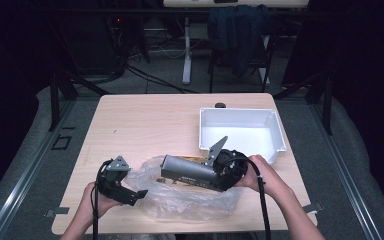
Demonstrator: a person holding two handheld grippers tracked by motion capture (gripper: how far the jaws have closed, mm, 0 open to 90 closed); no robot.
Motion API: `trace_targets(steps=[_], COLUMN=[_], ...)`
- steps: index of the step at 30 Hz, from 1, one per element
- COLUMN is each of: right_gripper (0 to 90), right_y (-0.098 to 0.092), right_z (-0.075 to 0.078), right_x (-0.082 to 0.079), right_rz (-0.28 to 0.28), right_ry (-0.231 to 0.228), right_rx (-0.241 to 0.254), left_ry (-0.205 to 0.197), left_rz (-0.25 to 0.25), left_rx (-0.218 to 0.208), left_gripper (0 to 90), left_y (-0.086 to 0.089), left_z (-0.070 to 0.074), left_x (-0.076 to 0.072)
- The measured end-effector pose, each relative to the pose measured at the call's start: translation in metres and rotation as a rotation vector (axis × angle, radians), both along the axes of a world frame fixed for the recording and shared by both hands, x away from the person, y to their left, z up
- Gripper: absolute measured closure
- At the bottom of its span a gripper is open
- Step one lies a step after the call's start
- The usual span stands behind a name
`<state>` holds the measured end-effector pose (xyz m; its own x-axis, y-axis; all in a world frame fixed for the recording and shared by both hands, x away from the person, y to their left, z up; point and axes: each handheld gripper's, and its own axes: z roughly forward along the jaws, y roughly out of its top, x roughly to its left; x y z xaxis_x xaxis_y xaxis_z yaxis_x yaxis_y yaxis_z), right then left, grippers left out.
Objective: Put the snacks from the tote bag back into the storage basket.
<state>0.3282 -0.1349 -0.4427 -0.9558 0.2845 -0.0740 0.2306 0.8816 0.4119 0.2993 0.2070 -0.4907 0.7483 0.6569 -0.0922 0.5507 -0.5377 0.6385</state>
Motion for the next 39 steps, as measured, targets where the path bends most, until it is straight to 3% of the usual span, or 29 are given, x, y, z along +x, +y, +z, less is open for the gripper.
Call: trace_targets(steps=[14,24,31,39], right_gripper=[42.9,43.0,43.0,43.0], right_y=[-0.015,-0.049,-0.072,-0.095], right_z=[0.025,0.032,0.036,0.030], right_x=[0.012,0.031,0.045,0.063], right_rz=[-0.018,-0.058,-0.092,-0.116], right_ry=[-0.036,-0.058,-0.071,-0.073], right_rx=[-0.006,-0.005,0.003,0.001], left_ry=[-0.044,-0.069,-0.069,-0.066], left_rz=[-0.023,0.007,0.043,0.093], left_rx=[-0.036,-0.084,-0.087,-0.077], left_gripper=[0.1,0.1,0.0,0.0], left_y=[0.012,0.036,0.051,0.071], left_z=[0.015,0.023,0.020,0.013], left_x=[-0.006,-0.014,-0.019,-0.020])
